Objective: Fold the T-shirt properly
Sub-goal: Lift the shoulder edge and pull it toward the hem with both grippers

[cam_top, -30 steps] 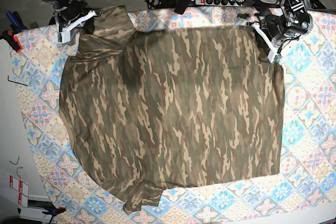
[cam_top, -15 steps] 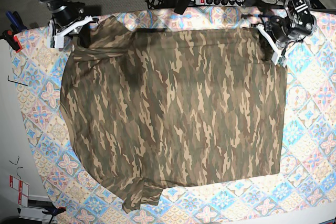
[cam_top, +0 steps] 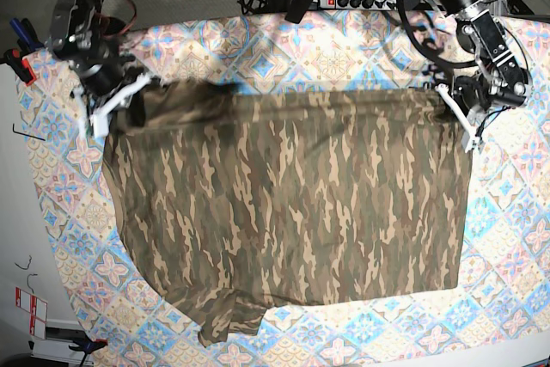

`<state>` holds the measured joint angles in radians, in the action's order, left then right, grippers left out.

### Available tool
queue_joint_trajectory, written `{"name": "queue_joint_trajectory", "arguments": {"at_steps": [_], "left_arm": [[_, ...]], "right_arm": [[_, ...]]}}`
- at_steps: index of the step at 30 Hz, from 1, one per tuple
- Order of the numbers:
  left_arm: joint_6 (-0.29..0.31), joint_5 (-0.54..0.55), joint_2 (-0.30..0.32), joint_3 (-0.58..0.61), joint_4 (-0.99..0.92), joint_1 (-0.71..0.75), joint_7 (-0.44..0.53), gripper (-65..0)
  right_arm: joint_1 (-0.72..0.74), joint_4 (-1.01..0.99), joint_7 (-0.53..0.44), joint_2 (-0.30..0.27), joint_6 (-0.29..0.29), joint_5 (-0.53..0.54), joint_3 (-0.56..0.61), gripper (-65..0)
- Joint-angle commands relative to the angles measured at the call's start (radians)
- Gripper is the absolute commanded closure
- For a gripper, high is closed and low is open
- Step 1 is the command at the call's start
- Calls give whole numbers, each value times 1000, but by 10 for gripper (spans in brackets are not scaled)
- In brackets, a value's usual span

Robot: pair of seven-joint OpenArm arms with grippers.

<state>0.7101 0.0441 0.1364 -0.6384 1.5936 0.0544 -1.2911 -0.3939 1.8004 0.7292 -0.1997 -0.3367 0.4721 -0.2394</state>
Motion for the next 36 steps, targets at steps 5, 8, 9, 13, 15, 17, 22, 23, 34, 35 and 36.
{"name": "queue_joint_trajectory", "arguments": {"at_steps": [5, 8, 9, 13, 15, 17, 22, 23, 34, 35, 36], "left_arm": [[-12, -128, 19, -8, -45, -109, 5, 0], [-12, -181, 21, -13, -152, -184, 9, 0], [-12, -201, 22, -13, -186, -209, 11, 0], [-12, -246, 22, -14, -269, -273, 28, 0], [-12, -266, 22, -14, -284, -299, 49, 0], [-12, -292, 24, -14, -286, -324, 51, 0], [-12, -359, 22, -45, -286, -377, 55, 0], [-12, -355, 22, -60, -287, -383, 55, 0], [-12, -352, 18, -79, -396, -400, 215, 0], [-12, -352, 19, -79, -424, -400, 241, 0], [-12, -352, 21, -80, -447, -400, 264, 0]], "right_arm": [[129, 12, 100, -19, 26, -11, -48, -2], [192, 8, 175, -20, 26, -34, -50, -2], [211, 8, 197, -20, 26, -59, -50, -2], [283, -11, 252, -19, 26, -168, -42, -1], [309, -34, 277, -19, 26, -201, -42, -1], [335, -55, 281, -19, 26, -209, -41, -1], [421, -161, 280, -19, 26, -212, -41, -1], [436, -184, 280, -19, 26, -212, -41, -1], [611, -477, 224, -25, 26, -218, -39, -1], [625, -497, 214, -27, 26, -233, -39, -1], [639, -514, 204, -28, 26, -258, -38, -1]]}}
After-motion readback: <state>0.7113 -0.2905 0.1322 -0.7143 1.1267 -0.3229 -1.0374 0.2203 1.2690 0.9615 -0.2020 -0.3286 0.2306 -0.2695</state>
